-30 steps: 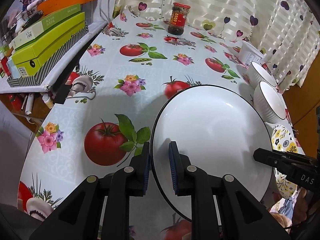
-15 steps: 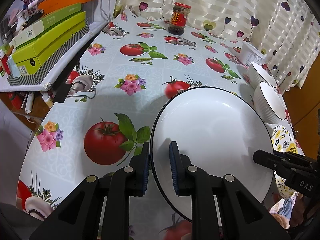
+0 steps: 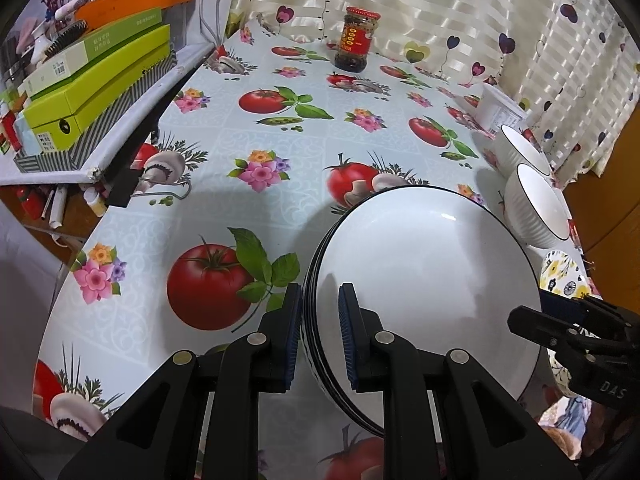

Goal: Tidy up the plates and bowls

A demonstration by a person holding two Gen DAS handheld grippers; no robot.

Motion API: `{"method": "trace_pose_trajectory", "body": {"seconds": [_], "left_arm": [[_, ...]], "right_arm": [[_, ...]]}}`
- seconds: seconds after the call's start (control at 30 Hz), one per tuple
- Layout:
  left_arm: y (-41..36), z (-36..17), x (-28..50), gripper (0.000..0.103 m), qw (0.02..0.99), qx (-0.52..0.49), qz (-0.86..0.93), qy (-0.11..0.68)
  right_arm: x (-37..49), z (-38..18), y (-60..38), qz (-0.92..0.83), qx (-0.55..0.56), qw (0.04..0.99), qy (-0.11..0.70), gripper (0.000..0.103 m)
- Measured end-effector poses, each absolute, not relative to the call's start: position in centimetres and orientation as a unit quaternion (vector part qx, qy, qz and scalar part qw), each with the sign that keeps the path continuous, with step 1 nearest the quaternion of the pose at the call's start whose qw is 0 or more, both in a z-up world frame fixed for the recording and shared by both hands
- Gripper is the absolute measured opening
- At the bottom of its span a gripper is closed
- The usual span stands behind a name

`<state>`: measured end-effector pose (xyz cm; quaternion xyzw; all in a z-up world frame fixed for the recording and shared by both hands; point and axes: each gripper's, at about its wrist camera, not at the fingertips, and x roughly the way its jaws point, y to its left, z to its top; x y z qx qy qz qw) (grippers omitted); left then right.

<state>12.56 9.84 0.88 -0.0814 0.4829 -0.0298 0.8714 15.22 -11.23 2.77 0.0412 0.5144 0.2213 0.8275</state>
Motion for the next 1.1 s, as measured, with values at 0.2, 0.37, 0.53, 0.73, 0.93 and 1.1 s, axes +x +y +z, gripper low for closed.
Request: {"method": "trace_pose_trajectory", "body": {"seconds": [0.2, 0.37, 0.53, 0.73, 0.93, 1.1], "left_arm": [[9.8, 0.9, 12.5, 0.019, 0.871, -0.083, -0.03, 0.483], [9.9, 0.9, 12.5, 0.019, 0.872, -0.087, -0.03, 0.481], [10.0, 1.4, 12.0, 0.02, 0.875, -0.09, -0.034, 0.474], [9.9, 2.1, 11.3, 0.02, 0.881, -0.091, -0.035, 0.463], [9.9, 2.2, 10.1, 0.02, 0.885, -0.091, -0.026, 0.455], [10.0, 2.5, 8.9, 0.02, 0.89, -0.096, -0.022, 0.444]], "right_arm": [[15.1, 2.7, -11.3, 0.218, 0.045, 0.829, 0.514, 0.044], [14.6, 2.2, -11.5, 0.214, 0.044, 0.827, 0.518, 0.045], [13.8, 1.8, -12.2, 0.215, 0.062, 0.833, 0.506, 0.045], [12.6, 2.0, -12.5, 0.215, 0.053, 0.845, 0.487, 0.045], [11.9, 2.0, -12.0, 0.212, 0.027, 0.858, 0.467, 0.046], [11.4, 1.8, -12.0, 0.218, 0.02, 0.871, 0.44, 0.047]]}}
